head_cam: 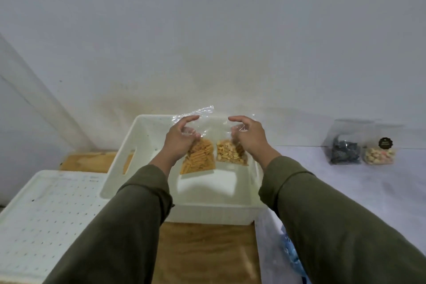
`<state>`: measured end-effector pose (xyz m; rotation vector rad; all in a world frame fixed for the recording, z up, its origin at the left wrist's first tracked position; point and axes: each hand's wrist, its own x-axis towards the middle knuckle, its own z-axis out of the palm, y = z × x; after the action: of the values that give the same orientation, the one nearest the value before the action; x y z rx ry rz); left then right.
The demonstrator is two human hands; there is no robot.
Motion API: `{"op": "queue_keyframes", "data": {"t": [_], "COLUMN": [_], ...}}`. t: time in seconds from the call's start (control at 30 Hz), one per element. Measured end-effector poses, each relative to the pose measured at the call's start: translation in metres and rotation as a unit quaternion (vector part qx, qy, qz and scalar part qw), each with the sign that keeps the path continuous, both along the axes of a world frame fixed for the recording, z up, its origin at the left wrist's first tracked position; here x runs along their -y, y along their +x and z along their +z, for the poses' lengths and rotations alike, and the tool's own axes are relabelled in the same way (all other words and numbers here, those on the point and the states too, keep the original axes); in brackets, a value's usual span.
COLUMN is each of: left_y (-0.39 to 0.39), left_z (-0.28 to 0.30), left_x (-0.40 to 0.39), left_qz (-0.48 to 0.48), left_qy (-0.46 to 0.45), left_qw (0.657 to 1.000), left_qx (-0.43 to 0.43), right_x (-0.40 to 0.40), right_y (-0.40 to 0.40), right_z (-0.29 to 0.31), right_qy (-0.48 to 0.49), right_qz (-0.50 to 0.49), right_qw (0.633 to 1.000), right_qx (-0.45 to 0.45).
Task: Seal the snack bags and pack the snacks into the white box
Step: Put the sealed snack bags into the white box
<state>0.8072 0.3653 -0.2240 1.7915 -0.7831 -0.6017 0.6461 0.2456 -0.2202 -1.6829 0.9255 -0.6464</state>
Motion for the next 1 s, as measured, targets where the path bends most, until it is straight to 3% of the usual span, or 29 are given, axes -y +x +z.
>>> {"op": "queue_keyframes", "data": {"t": [0.37, 0.53, 0.73, 1.0], "left_y": [0.047, 0.061, 0.065, 0.057], "left_z": [-0.087, -0.102, -0.106, -0.088], "left_x": [0.038, 0.046, 0.050, 0.043], "left_qz": [-0.114, -0.121, -0.114, -0.069], "left_qy": [0.035, 0.026, 0.031, -0.023], "left_qw": [0.991, 0.992, 0.988, 0.977], "left_qx": [-0.057, -0.020, 0.097, 0.199], "right_x": [0.018, 0.036, 0.040, 0.031], "right_y": [0.049, 0.054, 0.061, 0.056], "right_z": [-0.078, -0.078, -0.079, -0.051], "right_qy": [0.066, 0.007, -0.024, -0.174], "right_qz": [-0.088, -0.097, -0.111, -0.082], "right_qw": [0.993, 0.992, 0.986, 0.962], "right_qx": [-0.043, -0.074, -0.119, -0.193]}}
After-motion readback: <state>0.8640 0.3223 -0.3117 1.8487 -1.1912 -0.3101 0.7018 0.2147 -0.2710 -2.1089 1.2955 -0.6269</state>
